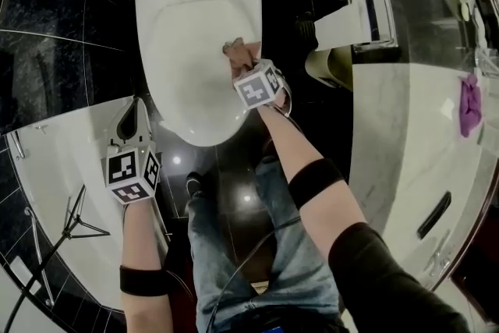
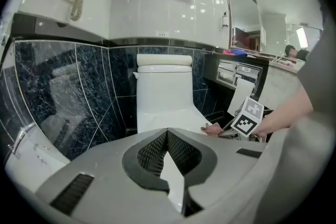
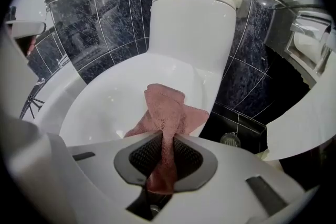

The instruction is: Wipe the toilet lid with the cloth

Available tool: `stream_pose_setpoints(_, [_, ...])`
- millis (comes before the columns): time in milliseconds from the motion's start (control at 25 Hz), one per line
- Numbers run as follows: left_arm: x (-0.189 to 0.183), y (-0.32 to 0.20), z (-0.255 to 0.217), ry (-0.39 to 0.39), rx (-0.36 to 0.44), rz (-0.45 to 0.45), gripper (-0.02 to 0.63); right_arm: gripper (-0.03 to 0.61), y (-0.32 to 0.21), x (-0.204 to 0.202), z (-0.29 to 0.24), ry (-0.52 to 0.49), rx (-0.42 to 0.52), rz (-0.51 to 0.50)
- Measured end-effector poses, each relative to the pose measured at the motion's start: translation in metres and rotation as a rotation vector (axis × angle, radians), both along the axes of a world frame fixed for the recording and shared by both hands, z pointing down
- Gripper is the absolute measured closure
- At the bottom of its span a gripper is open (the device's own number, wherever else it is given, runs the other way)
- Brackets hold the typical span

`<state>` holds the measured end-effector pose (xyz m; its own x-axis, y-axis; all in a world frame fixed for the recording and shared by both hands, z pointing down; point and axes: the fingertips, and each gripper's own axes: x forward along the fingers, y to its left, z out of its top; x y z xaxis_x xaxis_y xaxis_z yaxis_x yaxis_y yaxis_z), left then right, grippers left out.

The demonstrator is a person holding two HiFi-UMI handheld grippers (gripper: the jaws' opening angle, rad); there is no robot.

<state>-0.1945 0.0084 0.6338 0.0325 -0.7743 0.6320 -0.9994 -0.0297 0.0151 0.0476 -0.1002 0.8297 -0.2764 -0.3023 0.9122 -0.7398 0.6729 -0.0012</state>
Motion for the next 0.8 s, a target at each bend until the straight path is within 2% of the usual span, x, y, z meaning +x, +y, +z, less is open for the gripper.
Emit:
stream_pose_setpoints(200, [0.006,-0.004,-0.013,-0.021,-0.011,-0.032,0.614,0.499,-0.004,0.028,0.011,0.06,-0.08,0.014])
stream_pose_setpoints(320, [0.001,-0.016,-0.017,-0.01,0.002,-0.035,0.614,0.5,-0.012,0.012,-0.019,0.027,-0.039,0.008])
stream_pose_setpoints(400, [-0.007,-0.024,-0.016,0.0,0.008,-0.034,0.614,0.499,-0.003,-0.035,-0.038,-0.067,-0.029,-0.036])
stream_pose_setpoints(560, [-0.03,-0.047,-0.019,-0.014,0.031,0.002,0.614,0.499,0.015,-0.162,-0.066,-0.25,-0.009,-0.151])
stream_pose_setpoints(680, [-0.052,-0.065,-0.02,-0.03,0.037,0.033,0.614,0.499,0.033,-0.242,-0.057,-0.277,-0.041,-0.226])
stream_pose_setpoints(800, [-0.074,-0.077,-0.019,-0.037,0.038,0.039,0.614,0.499,0.048,-0.297,-0.037,-0.281,-0.096,-0.283])
